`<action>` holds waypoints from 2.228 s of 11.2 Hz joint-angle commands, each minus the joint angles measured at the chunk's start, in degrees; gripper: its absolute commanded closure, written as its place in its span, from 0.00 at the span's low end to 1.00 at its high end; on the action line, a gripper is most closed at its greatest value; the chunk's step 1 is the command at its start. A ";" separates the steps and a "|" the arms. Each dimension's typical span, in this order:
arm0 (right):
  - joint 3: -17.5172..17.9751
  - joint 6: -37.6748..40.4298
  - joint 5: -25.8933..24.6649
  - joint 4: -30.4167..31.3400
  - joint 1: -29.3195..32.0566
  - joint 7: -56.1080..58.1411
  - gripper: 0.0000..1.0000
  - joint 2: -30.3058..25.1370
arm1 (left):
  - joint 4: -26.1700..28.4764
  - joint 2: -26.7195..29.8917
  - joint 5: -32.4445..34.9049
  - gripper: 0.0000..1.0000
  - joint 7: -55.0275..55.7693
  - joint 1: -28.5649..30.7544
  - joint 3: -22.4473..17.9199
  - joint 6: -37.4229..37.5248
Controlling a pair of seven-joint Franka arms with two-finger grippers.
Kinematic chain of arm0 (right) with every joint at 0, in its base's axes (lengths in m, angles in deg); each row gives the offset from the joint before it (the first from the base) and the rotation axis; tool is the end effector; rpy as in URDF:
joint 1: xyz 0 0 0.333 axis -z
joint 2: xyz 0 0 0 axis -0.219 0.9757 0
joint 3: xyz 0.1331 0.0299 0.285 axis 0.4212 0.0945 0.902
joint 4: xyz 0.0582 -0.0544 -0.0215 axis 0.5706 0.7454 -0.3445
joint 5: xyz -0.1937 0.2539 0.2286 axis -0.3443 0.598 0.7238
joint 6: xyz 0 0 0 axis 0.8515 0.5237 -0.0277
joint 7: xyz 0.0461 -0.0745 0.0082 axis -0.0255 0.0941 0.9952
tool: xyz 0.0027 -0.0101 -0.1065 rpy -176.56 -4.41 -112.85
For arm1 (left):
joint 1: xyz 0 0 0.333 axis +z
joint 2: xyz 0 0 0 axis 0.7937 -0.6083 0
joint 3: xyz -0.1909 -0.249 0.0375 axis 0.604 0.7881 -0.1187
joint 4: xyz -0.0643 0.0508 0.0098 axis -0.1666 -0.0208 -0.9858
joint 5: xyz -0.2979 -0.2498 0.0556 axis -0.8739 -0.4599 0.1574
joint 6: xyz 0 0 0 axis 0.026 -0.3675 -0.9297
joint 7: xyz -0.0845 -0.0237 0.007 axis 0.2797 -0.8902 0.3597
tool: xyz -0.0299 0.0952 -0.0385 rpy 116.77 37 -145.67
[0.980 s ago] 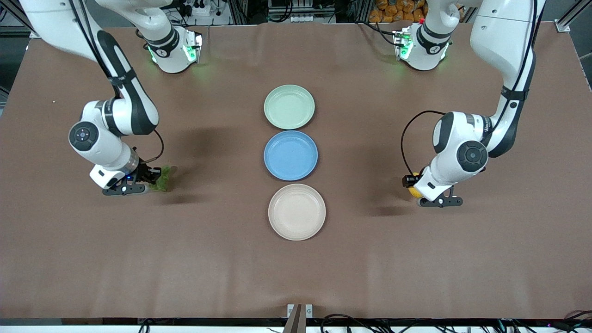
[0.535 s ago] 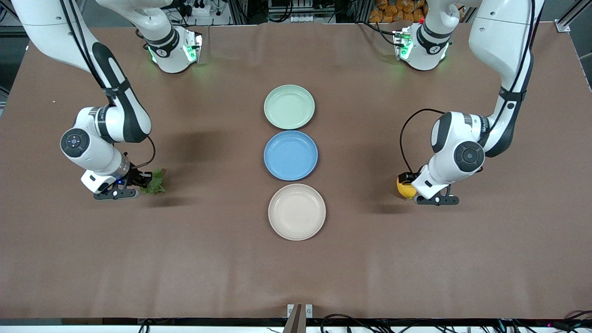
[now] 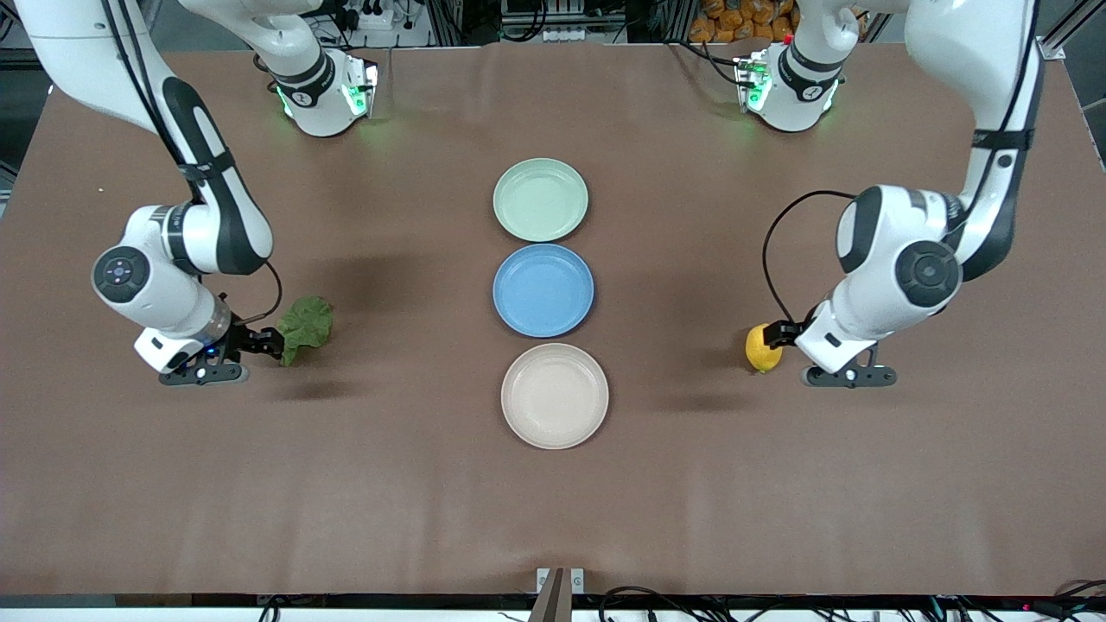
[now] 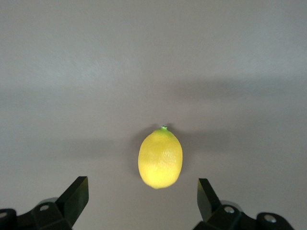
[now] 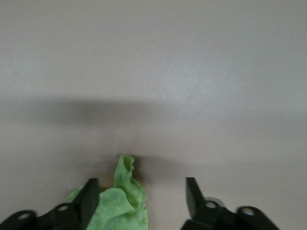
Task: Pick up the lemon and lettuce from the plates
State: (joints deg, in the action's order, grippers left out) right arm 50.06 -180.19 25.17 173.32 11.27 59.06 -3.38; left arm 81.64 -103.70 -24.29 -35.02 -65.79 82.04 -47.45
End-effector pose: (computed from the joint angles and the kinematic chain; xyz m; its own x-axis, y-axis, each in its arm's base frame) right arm 0.5980 -0.0150 0.2504 0.9951 0.0934 0.0315 0.0917 -0.9945 0.0497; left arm 0.6145 -0.1339 0.3259 0.9989 -0.0261 -0.0385 -0.0260 -0.9997 0.0031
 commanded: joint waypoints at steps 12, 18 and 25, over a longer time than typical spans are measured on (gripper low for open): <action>-1.59 29.41 1.07 -12.20 2.08 0.94 0.00 -17.00 | -13.55 21.04 1.18 0.00 -8.44 8.42 1.53 31.37; -0.89 41.20 1.16 -20.54 1.47 1.12 0.00 -20.88 | -16.98 21.13 2.50 0.00 -10.48 8.42 2.32 36.67; 0.96 53.17 1.33 -32.25 2.08 2.18 0.00 -20.88 | -17.60 21.04 2.51 0.00 -10.39 8.42 2.32 37.46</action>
State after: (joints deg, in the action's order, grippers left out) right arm 50.12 -129.13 25.38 143.26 12.67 60.42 -24.24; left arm 65.09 -82.57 -23.10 -44.08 -58.20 83.52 -11.41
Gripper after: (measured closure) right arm 0.000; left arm 0.000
